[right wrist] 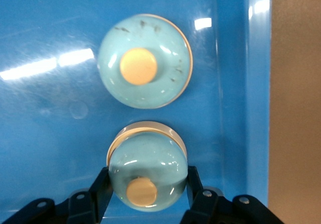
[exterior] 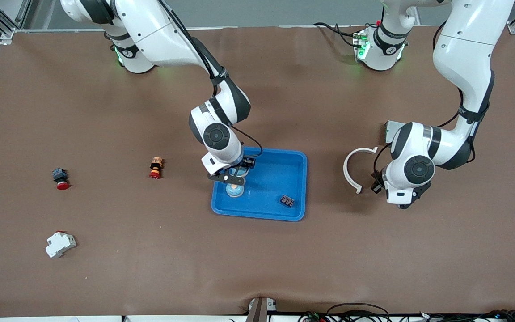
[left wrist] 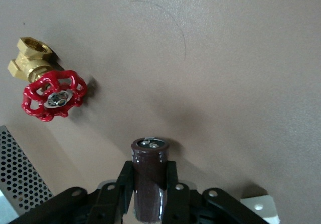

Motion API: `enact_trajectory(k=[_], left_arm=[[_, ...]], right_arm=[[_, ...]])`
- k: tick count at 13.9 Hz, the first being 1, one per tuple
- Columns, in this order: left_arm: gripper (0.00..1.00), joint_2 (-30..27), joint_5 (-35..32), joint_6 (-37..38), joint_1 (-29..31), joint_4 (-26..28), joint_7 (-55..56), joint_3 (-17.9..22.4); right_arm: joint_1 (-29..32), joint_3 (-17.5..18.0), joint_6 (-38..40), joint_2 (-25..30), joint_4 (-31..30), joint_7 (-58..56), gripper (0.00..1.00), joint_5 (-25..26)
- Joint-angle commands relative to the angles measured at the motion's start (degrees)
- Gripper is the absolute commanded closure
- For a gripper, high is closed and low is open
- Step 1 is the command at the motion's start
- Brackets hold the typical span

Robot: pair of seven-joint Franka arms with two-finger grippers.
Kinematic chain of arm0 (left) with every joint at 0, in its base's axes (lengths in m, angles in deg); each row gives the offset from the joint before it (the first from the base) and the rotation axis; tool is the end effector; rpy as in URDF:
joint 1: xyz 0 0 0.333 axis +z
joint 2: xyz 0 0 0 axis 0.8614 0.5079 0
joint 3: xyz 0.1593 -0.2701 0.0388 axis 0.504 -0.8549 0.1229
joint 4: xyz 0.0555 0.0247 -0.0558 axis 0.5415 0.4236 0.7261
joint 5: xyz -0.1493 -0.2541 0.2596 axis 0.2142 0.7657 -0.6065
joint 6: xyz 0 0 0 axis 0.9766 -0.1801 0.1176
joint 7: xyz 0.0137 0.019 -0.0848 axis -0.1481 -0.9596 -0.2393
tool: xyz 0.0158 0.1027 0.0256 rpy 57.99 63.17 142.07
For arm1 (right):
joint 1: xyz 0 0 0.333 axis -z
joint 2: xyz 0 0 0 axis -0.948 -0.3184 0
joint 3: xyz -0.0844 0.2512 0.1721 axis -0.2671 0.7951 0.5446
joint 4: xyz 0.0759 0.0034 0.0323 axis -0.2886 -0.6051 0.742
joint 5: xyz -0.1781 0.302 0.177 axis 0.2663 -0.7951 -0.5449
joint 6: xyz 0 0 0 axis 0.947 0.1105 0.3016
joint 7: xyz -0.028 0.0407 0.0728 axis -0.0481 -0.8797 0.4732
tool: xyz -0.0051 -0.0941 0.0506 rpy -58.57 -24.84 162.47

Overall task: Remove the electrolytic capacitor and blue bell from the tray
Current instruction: 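Set the capacitor beside the white arc while the right gripper lifts the bell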

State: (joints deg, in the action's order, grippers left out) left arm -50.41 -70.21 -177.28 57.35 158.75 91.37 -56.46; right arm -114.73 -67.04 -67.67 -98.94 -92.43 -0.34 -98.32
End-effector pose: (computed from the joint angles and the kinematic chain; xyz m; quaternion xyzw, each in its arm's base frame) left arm 0.6017 -0.1115 0.1947 -0.9273 -0.3544 0.0708 0.0979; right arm 0.5320 0.4382 0.1945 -0.9923 0.1027 0.0549 0.0413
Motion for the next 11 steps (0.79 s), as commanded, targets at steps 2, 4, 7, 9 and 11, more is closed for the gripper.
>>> enact_trajectory(k=[2, 4, 7, 9, 11], left_arm=[[0.00, -1.24, -1.13, 0.54, 0.28, 0.17, 1.11, -0.32], [0.00, -3.07, -1.04, 2.21, 0.11, -0.53, 1.20, -0.59], [0.00, -4.14, -0.52, 6.59, -1.21, -6.22, 1.03, -2.25], [0.00, -3.70, -0.34, 7.40, -2.35, -9.92, 1.81, -5.06], [0.00, -2.13, -0.43, 7.40, -5.41, -13.43, 6.01, -5.42]], right_arm=[[1.37, -0.61, 9.54, 4.91, 0.98, -4.57, 0.87, -1.00], [5.40, -0.62, 16.49, 9.75, 0.46, -13.07, 0.87, -1.00], [10.32, -1.05, 21.88, 18.18, -3.83, -25.21, 0.87, 0.49], [13.14, -1.06, 22.42, 23.54, -8.14, -31.02, 0.87, 5.48], [15.16, -1.05, 22.33, 27.94, -12.18, -34.90, 0.87, 9.80]])
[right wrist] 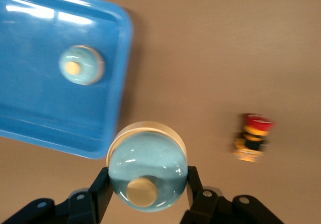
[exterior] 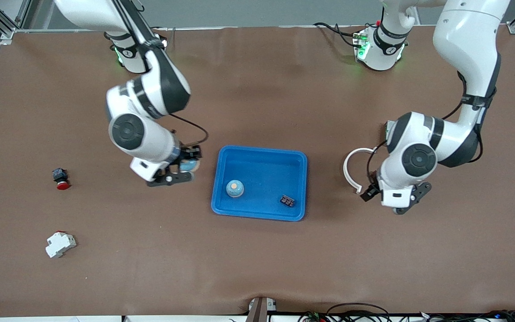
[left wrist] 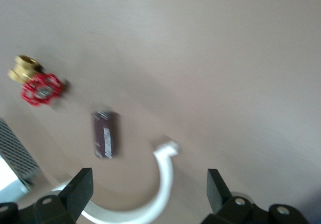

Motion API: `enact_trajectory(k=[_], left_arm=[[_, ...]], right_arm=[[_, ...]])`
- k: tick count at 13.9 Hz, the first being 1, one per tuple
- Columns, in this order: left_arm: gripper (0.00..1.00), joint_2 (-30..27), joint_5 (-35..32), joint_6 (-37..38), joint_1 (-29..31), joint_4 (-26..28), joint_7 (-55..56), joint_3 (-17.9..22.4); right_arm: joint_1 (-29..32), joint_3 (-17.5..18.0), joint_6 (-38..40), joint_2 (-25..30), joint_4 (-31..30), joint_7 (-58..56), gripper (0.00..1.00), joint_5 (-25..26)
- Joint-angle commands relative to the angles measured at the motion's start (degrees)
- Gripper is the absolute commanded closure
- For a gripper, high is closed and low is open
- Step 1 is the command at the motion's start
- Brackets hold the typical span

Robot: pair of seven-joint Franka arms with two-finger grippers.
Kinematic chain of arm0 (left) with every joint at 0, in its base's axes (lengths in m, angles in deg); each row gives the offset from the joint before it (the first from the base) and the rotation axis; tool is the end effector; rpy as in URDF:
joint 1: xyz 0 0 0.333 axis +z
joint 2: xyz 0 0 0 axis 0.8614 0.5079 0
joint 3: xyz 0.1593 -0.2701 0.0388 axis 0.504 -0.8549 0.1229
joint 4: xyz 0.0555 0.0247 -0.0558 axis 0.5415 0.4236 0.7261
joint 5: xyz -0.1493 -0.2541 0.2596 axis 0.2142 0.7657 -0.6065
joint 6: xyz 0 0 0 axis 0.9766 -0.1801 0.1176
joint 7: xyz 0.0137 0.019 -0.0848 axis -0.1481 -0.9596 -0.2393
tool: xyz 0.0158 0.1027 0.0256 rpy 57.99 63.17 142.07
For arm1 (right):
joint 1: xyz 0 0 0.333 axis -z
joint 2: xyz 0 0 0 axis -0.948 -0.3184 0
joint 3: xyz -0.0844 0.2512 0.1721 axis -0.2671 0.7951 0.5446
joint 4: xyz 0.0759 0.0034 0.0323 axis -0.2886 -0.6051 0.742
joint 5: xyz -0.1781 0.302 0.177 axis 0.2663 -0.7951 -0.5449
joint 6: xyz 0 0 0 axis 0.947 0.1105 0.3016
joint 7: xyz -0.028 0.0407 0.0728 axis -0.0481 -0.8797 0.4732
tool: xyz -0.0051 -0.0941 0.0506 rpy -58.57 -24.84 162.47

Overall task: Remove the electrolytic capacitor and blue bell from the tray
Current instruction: 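Set the capacitor beside the white arc while the right gripper lifts the bell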

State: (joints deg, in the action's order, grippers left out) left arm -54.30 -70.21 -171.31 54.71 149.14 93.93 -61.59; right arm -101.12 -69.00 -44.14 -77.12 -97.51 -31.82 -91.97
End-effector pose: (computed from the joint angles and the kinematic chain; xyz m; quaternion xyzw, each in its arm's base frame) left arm 0.6304 -0.1923 0.3033 -0.9413 -0.3329 0.0127 0.0552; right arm 0.5783 0.2630 0.3784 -0.9921 -0.0871 0.0866 0.0256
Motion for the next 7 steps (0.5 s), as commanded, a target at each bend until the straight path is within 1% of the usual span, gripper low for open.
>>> enact_trajectory(k=[1, 3, 5, 6, 7], left_arm=[[0.00, 3.43, -0.43, 1.42, -4.27, -6.45, 5.83, -0.29], [0.00, 6.59, -0.26, 1.34, -7.87, -10.07, 10.66, -0.20], [0.00, 10.37, -0.34, 0.02, -10.51, -15.07, 16.29, -0.20], [0.03, 12.30, -0.34, -0.68, -11.83, -17.53, 19.36, -0.20], [0.05, 13.80, -0.34, -2.34, -13.15, -18.69, 22.35, -0.20]], right_arm=[[3.21, 0.98, -1.29, 7.71, -8.86, -5.70, 0.88, 4.69], [7.43, 0.90, -1.38, 10.00, -11.33, -12.71, 0.89, 5.14], [12.26, 0.98, -1.38, 10.36, -12.21, -19.57, 0.89, 5.14], [14.46, 0.98, -1.73, 10.36, -12.74, -23.35, 0.89, 5.14], [16.39, 0.98, -2.34, 10.36, -13.35, -26.60, 0.89, 5.14]])
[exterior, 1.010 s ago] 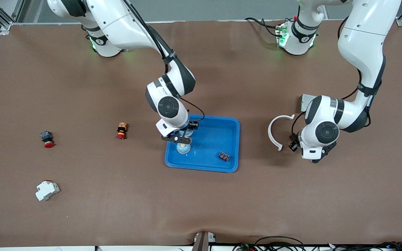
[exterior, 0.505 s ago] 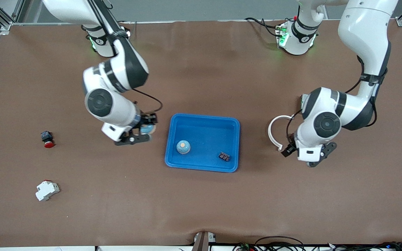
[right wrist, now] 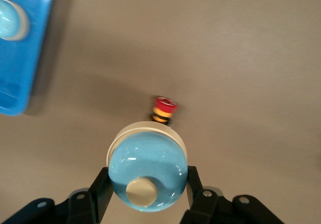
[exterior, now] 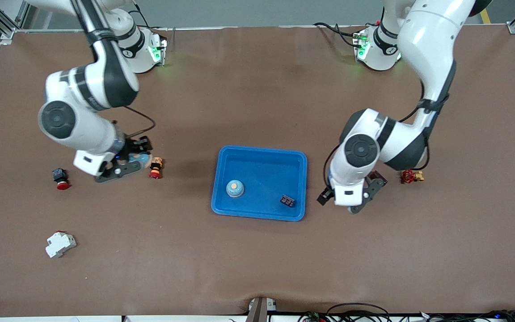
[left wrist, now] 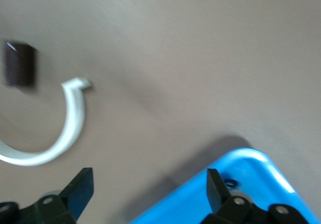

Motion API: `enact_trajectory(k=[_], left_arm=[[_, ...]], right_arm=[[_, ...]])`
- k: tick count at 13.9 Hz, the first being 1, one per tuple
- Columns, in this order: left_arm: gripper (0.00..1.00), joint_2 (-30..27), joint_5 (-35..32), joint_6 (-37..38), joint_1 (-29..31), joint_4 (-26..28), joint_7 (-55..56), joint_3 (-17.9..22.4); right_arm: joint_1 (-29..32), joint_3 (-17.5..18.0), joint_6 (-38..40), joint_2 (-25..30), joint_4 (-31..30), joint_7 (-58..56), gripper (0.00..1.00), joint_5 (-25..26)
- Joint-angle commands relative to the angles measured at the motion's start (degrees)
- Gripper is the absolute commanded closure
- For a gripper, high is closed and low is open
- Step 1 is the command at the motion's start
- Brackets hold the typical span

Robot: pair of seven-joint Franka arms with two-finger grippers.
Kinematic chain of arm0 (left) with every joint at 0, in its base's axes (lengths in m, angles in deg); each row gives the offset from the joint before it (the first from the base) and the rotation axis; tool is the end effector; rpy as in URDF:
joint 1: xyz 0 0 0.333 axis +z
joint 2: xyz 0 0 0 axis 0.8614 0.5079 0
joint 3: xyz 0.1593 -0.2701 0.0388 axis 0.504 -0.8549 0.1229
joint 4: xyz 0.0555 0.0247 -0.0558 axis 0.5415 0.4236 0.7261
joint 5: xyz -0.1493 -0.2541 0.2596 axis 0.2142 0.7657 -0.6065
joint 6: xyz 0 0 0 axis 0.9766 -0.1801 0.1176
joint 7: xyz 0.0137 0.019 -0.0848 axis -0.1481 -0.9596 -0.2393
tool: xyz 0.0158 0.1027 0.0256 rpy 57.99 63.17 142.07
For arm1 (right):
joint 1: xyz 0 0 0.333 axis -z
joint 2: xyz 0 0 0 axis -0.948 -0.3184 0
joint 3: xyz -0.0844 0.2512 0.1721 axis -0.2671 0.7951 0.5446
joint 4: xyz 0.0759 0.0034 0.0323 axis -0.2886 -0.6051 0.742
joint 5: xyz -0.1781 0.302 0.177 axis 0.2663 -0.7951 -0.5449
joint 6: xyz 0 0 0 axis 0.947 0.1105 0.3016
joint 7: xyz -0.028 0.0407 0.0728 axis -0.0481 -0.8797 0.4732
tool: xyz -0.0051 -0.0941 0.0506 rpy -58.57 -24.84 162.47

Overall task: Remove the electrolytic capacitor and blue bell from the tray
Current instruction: 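Set the capacitor beside the white arc while the right gripper lifts the bell, then grasp the second capacitor with the left gripper while the right gripper carries the bell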

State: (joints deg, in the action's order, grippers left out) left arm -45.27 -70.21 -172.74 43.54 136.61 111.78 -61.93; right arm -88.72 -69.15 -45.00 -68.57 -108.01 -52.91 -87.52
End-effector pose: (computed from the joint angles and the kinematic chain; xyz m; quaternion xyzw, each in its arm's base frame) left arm 0.6323 -0.3286 0.2970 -0.9166 -0.3995 -0.0129 0.0098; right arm 0.5759 0.1131 0.3882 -0.9809 -0.1731 0.0861 0.0220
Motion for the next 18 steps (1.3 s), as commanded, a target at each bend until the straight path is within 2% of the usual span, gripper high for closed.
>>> enact_trajectory(k=[1, 5, 6, 9, 11, 12, 15, 16, 17, 18], left_arm=[[0.11, 5.74, -0.34, -4.14, -2.60, -6.18, 7.22, 0.22], [0.22, 10.22, -0.52, -14.44, -6.11, -7.05, 15.32, 0.92], [0.25, 10.92, -0.52, -14.81, -6.47, -7.14, 16.21, 1.27], [0.28, 12.51, -1.13, -14.81, -8.75, -7.05, 17.44, 1.80], [0.30, 13.56, -1.05, -14.81, -10.25, -6.97, 17.53, 3.55], [0.37, 13.83, -1.05, -14.81, -11.12, -6.97, 17.62, 4.34], [0.42, 14.27, -1.05, -14.81, -11.49, -6.88, 17.89, 4.97], [0.52, 14.27, -1.05, -14.81, -11.49, -6.88, 17.97, 4.88], [0.69, 14.27, -0.96, -14.81, -11.57, -6.79, 17.89, 4.88], [0.96, 14.18, -1.05, -14.81, -11.75, -6.79, 17.89, 4.88]], right_arm=[[5.76, 1.14, -2.09, 1.81, -3.03, -8.15, 0.89, 0.69], [10.42, 1.14, -4.81, 1.20, -4.61, -16.25, 0.88, 0.77], [10.69, 1.05, -7.35, 1.02, -6.70, -16.44, 0.88, 0.77], [10.96, 1.05, -16.93, 0.84, -13.57, -17.06, 0.88, 0.77], [10.96, 1.05, -17.31, -0.47, -13.84, -17.06, 0.87, 0.95], [10.96, 1.05, -17.30, -1.35, -13.93, -17.15, 0.85, 1.21], [11.48, 1.05, -19.05, -3.90, -14.11, -17.06, 0.85, 1.65], [11.66, 1.05, -19.76, -4.43, -14.63, -17.15, 0.85, 1.65], [11.66, 1.05, -21.33, -5.13, -15.16, -17.15, 0.85, 1.65], [11.66, 1.05, -23.44, -6.35, -15.86, -17.06, 0.85, 1.65]])
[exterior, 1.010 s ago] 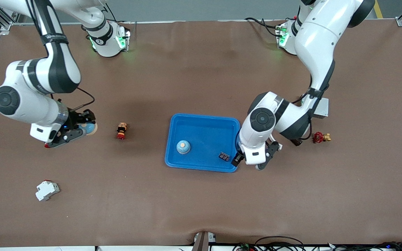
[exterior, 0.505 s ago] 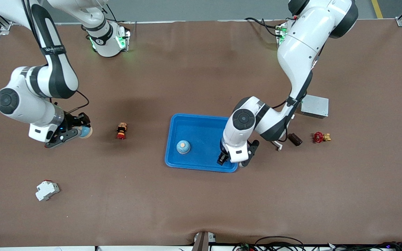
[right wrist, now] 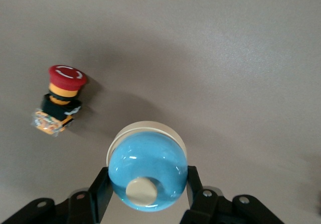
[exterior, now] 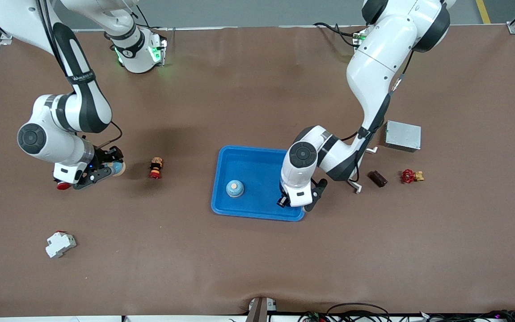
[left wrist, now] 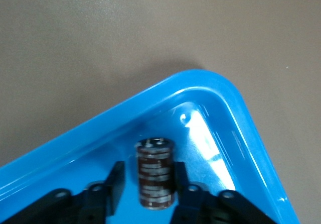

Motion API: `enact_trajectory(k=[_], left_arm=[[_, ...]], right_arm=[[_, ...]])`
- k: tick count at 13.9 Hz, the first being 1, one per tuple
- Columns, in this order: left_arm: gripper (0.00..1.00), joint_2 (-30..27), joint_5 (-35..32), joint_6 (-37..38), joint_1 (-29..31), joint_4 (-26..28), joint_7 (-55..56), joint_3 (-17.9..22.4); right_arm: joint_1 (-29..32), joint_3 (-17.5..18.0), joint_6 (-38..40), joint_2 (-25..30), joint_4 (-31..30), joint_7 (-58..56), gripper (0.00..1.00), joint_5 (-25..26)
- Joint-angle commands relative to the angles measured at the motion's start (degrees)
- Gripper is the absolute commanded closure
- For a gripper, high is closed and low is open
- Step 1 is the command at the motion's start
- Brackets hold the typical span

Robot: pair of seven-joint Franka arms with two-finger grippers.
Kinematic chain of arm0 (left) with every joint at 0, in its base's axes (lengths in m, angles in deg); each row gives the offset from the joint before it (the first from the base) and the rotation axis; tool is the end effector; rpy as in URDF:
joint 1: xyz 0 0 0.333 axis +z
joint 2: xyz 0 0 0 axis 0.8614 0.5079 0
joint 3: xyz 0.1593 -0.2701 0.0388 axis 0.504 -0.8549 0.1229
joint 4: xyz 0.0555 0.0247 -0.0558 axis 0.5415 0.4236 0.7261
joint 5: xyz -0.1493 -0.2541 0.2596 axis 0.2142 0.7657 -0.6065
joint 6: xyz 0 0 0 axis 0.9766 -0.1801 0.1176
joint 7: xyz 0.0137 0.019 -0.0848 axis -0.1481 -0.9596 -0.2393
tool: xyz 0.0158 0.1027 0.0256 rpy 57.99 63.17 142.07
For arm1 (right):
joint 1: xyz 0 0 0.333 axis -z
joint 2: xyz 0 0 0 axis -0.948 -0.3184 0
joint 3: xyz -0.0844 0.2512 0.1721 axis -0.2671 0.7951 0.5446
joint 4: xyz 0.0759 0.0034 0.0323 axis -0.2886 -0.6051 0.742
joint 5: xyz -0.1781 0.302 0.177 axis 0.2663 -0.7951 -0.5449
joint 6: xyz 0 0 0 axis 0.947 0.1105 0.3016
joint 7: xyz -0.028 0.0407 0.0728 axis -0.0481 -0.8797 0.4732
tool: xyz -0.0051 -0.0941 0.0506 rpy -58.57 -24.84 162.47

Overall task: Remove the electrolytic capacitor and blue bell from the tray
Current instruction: 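Grasp the second capacitor with the left gripper while the right gripper carries the bell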

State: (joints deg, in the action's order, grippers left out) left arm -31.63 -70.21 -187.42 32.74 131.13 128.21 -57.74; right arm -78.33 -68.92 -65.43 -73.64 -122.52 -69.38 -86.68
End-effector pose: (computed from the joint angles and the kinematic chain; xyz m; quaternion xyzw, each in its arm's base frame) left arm 0.6077 -0.4246 0.1862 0.8806 0.4708 0.0297 0.0447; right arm 0.5529 0.0033 0.2568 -0.9717 -0.2228 0.0753 0.0227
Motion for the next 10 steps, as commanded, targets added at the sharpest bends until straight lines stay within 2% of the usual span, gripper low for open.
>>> enact_trajectory(k=[1, 4, 9, 10], left_arm=[[1.00, 0.37, -1.13, -0.13, -1.21, -1.31, 1.54, 0.78], [1.00, -1.91, -1.22, 1.62, -1.48, -1.31, 1.45, 0.78], [1.00, -8.84, -1.40, 11.11, 0.45, -1.40, 0.66, 0.69], [1.00, -10.43, -1.48, 13.47, 0.98, -1.14, 0.48, 0.69]], right_arm=[[1.27, 0.82, -5.20, -2.17, -1.97, -0.59, 0.85, 0.81], [1.62, 0.82, -7.07, -3.76, -2.15, -0.68, 0.85, 0.81], [2.33, 0.91, -7.16, -4.72, -1.89, -0.77, 0.85, 0.81], [2.41, 0.91, -7.16, -4.90, -1.89, -0.77, 0.82, 0.81]])
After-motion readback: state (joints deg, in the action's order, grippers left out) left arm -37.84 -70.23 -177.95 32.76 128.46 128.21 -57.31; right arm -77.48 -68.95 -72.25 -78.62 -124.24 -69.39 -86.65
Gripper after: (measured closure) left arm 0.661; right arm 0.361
